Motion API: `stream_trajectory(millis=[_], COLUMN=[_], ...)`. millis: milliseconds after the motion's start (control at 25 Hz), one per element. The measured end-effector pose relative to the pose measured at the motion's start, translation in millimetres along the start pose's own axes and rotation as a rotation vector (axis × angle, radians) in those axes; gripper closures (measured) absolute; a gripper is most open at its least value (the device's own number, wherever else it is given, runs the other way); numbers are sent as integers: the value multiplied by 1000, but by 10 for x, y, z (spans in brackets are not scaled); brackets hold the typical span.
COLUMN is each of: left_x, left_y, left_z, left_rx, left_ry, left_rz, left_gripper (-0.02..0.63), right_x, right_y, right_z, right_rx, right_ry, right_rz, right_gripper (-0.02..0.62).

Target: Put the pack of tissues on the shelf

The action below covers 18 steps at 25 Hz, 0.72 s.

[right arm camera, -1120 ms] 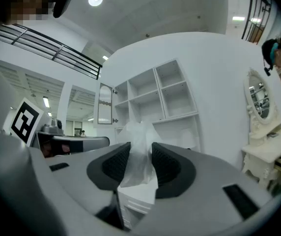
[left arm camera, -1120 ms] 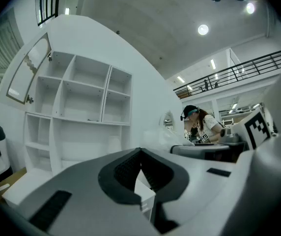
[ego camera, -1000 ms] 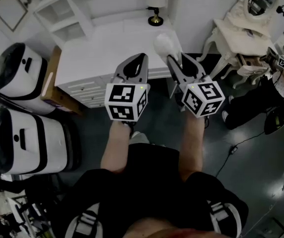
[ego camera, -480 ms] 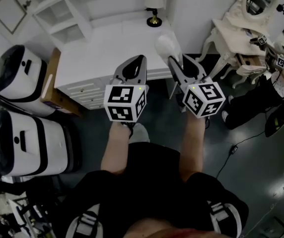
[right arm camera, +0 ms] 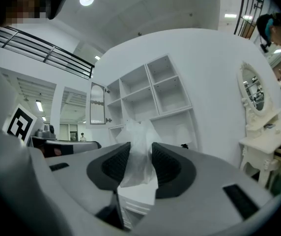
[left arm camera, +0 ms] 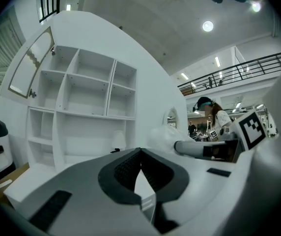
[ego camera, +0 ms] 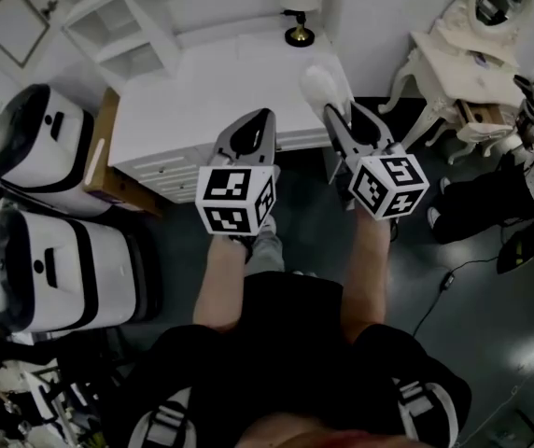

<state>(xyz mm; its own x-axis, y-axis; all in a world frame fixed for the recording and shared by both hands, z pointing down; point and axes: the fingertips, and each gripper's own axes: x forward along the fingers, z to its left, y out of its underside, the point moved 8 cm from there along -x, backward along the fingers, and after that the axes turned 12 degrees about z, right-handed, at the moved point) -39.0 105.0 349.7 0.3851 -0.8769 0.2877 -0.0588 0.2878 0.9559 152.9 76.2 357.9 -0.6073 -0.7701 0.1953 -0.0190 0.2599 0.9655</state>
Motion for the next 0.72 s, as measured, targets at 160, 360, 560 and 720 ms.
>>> stream_trajectory(millis=[160,360,560,720], left_x=[75,266,604,964], left_y=[64,87,34,-115], left_z=[231,508,845,987], left_rx=[-26,-54,-82,-84], left_ry=[-33,-59,-54,-17], left_rz=[19,36,48,38], left_gripper=[595,595,595,595], right_x=[240,570,953,1215], right_y=[76,127,81,-38], right_z=[27,-51,-201,-397], right_rx=[10,18,24,29], right_ry=[-29,-44,-24,12], right_rz=[21,56,76,79], right_gripper=[451,451,451,451])
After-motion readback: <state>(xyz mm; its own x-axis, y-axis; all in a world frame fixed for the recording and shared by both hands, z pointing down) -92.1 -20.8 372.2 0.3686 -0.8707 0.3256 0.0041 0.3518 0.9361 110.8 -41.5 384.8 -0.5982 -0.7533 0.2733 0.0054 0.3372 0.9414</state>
